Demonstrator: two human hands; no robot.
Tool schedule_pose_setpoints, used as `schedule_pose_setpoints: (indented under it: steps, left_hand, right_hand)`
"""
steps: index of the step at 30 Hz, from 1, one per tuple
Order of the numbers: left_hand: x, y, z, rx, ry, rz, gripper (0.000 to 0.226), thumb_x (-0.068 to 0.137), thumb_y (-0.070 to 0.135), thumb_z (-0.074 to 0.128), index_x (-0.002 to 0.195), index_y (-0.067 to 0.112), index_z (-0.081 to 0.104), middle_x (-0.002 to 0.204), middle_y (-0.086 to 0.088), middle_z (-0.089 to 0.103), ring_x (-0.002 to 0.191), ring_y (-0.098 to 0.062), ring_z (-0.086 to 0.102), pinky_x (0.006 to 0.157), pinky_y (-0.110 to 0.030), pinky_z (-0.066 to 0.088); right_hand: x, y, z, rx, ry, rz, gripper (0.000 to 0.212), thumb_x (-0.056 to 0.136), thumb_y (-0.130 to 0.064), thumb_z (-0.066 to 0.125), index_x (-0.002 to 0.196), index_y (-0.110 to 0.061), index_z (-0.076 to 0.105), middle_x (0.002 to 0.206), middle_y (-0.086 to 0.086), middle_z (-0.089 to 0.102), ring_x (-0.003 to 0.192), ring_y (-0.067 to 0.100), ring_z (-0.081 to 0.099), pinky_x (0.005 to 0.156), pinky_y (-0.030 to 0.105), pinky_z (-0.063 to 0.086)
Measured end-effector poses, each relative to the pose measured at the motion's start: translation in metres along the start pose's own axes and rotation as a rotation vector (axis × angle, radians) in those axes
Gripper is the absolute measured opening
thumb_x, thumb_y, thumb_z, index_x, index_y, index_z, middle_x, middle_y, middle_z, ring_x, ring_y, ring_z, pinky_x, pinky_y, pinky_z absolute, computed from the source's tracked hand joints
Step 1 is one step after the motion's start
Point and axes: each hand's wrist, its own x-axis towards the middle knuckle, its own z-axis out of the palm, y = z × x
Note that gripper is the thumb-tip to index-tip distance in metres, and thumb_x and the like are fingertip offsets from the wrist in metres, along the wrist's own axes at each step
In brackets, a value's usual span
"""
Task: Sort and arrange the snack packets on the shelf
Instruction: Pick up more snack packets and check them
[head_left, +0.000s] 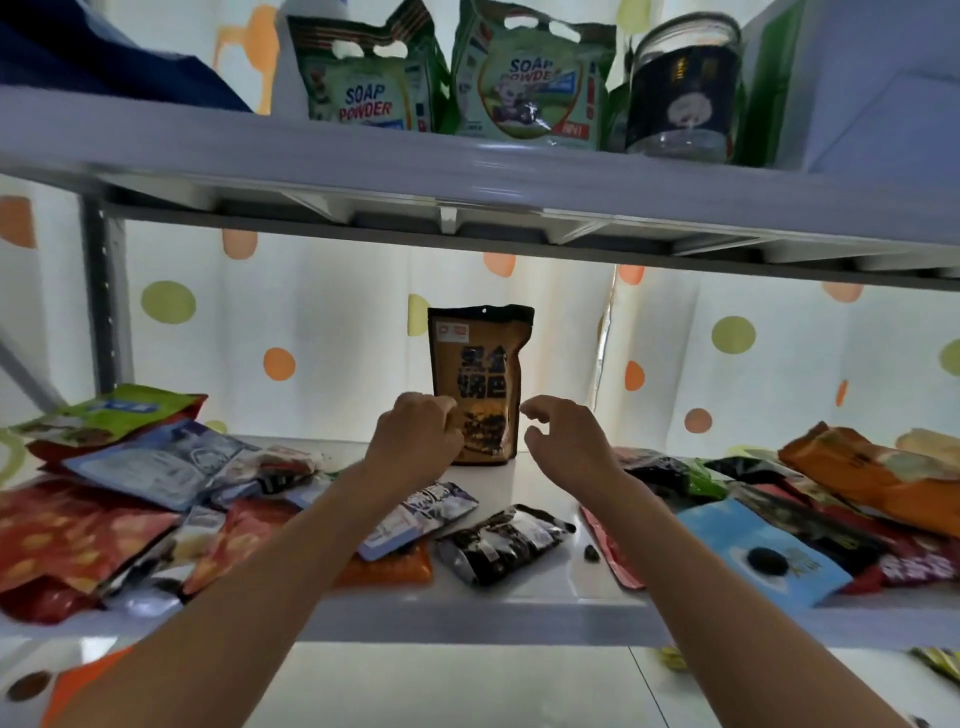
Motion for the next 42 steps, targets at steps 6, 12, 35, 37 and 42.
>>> schedule_pose_setpoints:
  steps: [6, 12, 35, 37, 42]
  left_hand:
    - [0.072, -0.024, -0.012, -0.168, 0.016, -0.128, 0.032, 0.09, 0.02, 0.061, 0.12, 0.009, 0.064, 0.123, -0.009, 0.065, 0.113, -0.027, 0.058, 0.09, -0.031, 0.042]
    - [0.139, -0.041, -0.011, -0.337, -0.071, -0.297, 0.025, 0.09, 0.017, 0.064, 0.11, 0.002, 0.069, 0.11, -0.014, 0.066, 0.105, -0.033, 0.061, 0.076, -0.028, 0.043]
    - [0.218, -0.092, 0.046, -0.774, -0.374, -0.274, 0.044, 0.091, -0.004, 0.044, 0.119, 0.027, 0.06, 0.102, -0.01, 0.071, 0.091, -0.026, 0.068, 0.081, -0.042, 0.057]
    - [0.216, -0.094, 0.039, -0.759, -0.413, -0.226, 0.043, 0.092, -0.004, 0.045, 0.119, 0.025, 0.062, 0.105, -0.013, 0.072, 0.095, -0.03, 0.07, 0.081, -0.043, 0.058]
    - [0.21, -0.09, 0.027, -0.724, -0.492, -0.133, 0.03, 0.098, 0.005, 0.045, 0.117, 0.02, 0.064, 0.099, -0.014, 0.073, 0.089, -0.031, 0.072, 0.081, -0.045, 0.059]
  right_hand:
    - [0.047, 0.006, 0.017, -0.049, -0.062, -0.004, 0.046, 0.089, -0.019, 0.057, 0.135, -0.023, 0.054, 0.135, 0.0, 0.058, 0.119, 0.018, 0.056, 0.098, 0.035, 0.048]
    - [0.119, 0.025, 0.035, -0.012, -0.091, 0.009, 0.046, 0.084, -0.014, 0.061, 0.128, -0.018, 0.051, 0.123, 0.001, 0.056, 0.106, 0.022, 0.059, 0.08, 0.029, 0.051]
    - [0.231, 0.065, 0.123, 0.345, -0.376, 0.229, 0.158, 0.014, -0.061, 0.092, 0.147, -0.03, 0.013, 0.123, -0.005, 0.057, 0.117, 0.022, 0.059, 0.087, 0.041, 0.058]
    - [0.224, 0.057, 0.123, 0.364, -0.361, 0.232, 0.159, 0.021, -0.054, 0.092, 0.15, -0.029, 0.003, 0.129, -0.002, 0.052, 0.121, 0.023, 0.056, 0.091, 0.042, 0.056]
    - [0.199, 0.034, 0.118, 0.291, -0.284, 0.19, 0.168, 0.029, -0.058, 0.091, 0.147, -0.035, -0.026, 0.159, 0.005, -0.003, 0.143, 0.026, 0.025, 0.107, 0.046, 0.045]
